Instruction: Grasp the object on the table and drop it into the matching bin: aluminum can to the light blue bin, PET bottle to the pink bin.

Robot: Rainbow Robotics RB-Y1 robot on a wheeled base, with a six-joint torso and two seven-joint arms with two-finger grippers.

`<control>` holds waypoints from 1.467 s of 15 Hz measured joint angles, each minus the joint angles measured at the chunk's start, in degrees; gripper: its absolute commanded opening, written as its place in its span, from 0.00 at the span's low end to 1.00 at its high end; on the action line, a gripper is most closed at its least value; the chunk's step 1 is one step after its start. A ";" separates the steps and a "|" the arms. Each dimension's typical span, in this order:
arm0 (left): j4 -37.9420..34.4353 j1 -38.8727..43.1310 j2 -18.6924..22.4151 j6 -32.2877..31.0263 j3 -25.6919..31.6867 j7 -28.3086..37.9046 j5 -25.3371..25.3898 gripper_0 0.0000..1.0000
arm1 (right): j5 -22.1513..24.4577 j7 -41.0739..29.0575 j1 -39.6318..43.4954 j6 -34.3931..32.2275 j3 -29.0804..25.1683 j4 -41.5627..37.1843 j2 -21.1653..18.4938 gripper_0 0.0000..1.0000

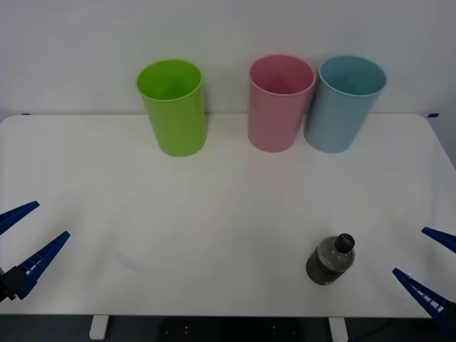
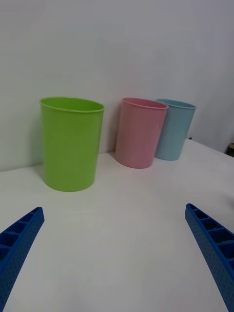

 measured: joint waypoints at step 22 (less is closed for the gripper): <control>0.00 -0.01 0.00 0.00 0.00 0.00 0.00 1.00 | 0.51 13.34 -11.72 -0.44 17.28 19.31 -2.72 1.00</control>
